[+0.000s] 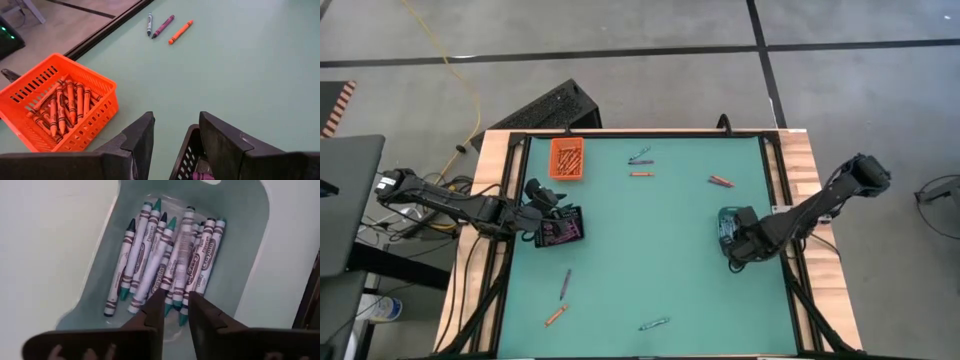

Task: Sort crayons
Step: Put the violet crayon into the black bin

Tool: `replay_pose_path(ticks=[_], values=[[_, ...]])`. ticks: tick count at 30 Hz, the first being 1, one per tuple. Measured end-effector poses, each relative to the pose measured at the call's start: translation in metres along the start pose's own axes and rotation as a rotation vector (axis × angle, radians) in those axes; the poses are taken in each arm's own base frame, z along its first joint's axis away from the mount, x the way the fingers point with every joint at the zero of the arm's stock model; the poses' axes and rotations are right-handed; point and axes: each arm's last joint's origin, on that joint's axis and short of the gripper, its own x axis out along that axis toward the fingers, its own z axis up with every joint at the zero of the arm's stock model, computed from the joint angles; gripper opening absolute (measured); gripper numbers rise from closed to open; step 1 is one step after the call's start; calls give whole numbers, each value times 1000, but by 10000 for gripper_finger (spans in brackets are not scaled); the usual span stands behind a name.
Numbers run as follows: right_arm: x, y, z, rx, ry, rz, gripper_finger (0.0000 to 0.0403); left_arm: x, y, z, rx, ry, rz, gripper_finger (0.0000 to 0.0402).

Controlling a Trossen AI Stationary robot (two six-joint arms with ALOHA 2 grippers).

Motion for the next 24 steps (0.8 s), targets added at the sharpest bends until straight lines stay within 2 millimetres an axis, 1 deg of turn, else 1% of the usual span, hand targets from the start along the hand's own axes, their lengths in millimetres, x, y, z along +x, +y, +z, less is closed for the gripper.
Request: replay_pose_path(ticks=[2, 5, 8, 11, 13, 16, 18, 20, 24], values=[[1, 0, 1, -4, 0, -5, 98, 0, 0, 0, 0, 0, 0, 148], [-3, 2, 6, -69, 3, 5, 119, 0, 0, 0, 1, 1, 1, 148], [-14, 5, 13, -114, 5, 47, 134, 0, 0, 0, 0, 1, 1, 148], [-29, 10, 18, -164, -3, 120, 139, 0, 0, 0, -10, 1, 0, 148], [-36, 14, 22, -208, -43, 160, 140, 0, 0, 0, -11, 1, 0, 148], [-41, 21, 32, -284, -177, 210, 140, 0, 0, 0, -12, 0, 0, 148], [-40, 27, 41, -335, -242, 227, 140, 0, 0, 0, -12, 0, -1, 148], [-36, 32, 54, -353, -264, 233, 140, 0, 0, 0, -13, 0, -1, 148], [-25, 29, 90, -362, -252, 206, 131, 0, 0, 0, -13, 0, -1, 148]])
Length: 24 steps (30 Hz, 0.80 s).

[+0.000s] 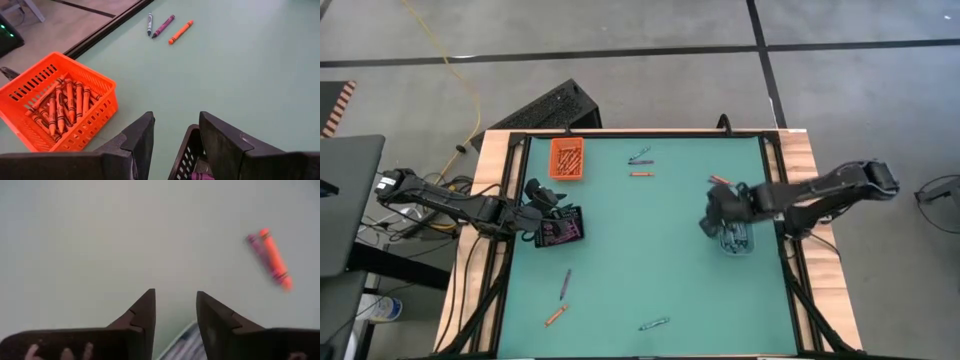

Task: Sort crayons
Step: Put the violet crayon into the black bin

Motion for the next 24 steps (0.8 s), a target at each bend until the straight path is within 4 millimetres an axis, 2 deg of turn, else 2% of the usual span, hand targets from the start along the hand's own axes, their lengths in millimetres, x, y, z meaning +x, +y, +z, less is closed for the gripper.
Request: replay_pose_path(ticks=[6, 10, 17, 24], values=[[31, -40, 44, -81, 10, -15, 119, 0, -1, 0, 1, 12, -28, 148], [59, -63, 61, -189, 79, 19, 118, 0, -1, -1, 2, 17, -37, 148], [116, -97, 62, -340, 305, -6, 118, 0, -1, -1, 7, 30, -53, 148], [141, -111, 56, -386, 405, -10, 118, 0, -1, -3, 20, 45, -52, 148]])
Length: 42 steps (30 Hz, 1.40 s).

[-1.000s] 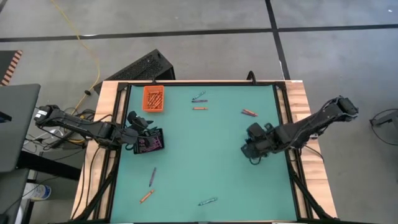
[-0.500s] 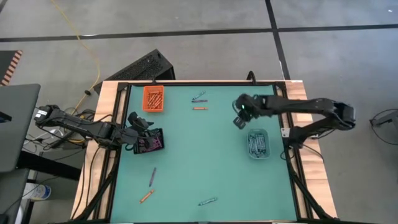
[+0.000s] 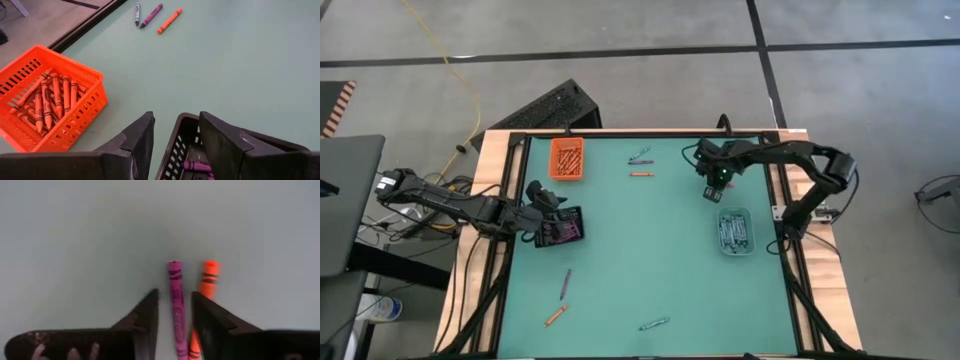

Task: Sort crayons
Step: Put the violet crayon into the black bin

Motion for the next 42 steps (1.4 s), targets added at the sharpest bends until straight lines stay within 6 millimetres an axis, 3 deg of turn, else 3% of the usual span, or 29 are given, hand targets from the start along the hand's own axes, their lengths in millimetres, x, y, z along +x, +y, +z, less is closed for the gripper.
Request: replay_pose_path(ticks=[9, 20, 35, 42], values=[[14, -3, 1, -37, 44, 67, 105, 0, 0, 0, -1, -1, 0, 148], [13, -4, 0, -32, 25, 97, 7, 0, 0, 0, -7, 1, -4, 148], [13, -3, 1, -24, 5, 95, 3, 0, 0, 0, -9, 2, -5, 148], [-10, -5, 4, -29, -136, 91, 1, 0, 0, 0, -8, 1, -5, 148]])
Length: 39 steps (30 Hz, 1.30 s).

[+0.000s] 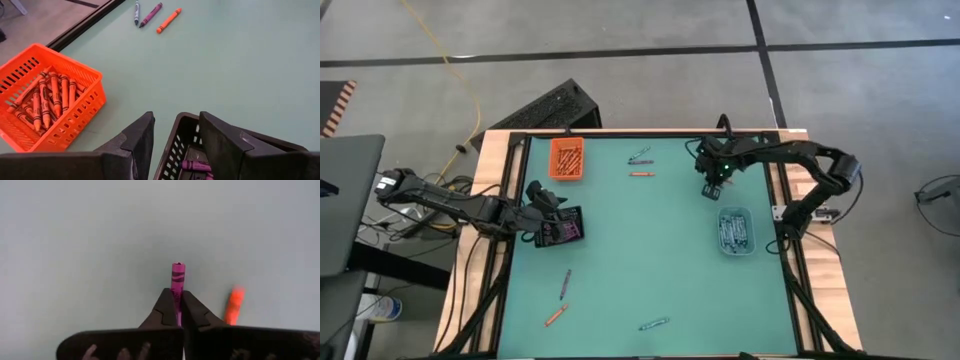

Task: Sort crayons
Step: Put the violet crayon into the black bin

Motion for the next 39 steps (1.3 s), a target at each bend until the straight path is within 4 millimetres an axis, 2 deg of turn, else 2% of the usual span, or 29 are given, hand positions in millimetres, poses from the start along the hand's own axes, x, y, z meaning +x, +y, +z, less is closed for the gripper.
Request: replay_pose_path(ticks=[6, 9, 14, 19, 26, 33, 39], values=[[-34, 7, 10, -17, -225, 69, 1, 0, 0, 0, -2, -3, 5, 148], [-48, 19, 18, -42, -355, 139, 1, 0, 0, 0, -5, -6, 4, 148], [-58, 50, 35, -111, -519, 233, 1, 0, 0, 0, -20, -6, 4, 148], [-56, 95, 50, -222, -635, 312, 1, 2, 0, -3, -57, -19, 0, 148], [-49, 152, 61, -352, -789, 391, 1, 17, -3, -29, -90, -156, -90, 148], [-45, 189, 66, -389, -921, 473, 1, 15, -8, -25, -91, -334, -269, 148], [-40, 215, 70, -426, -1093, 535, 1, 13, -10, -20, -82, -366, -342, 148]])
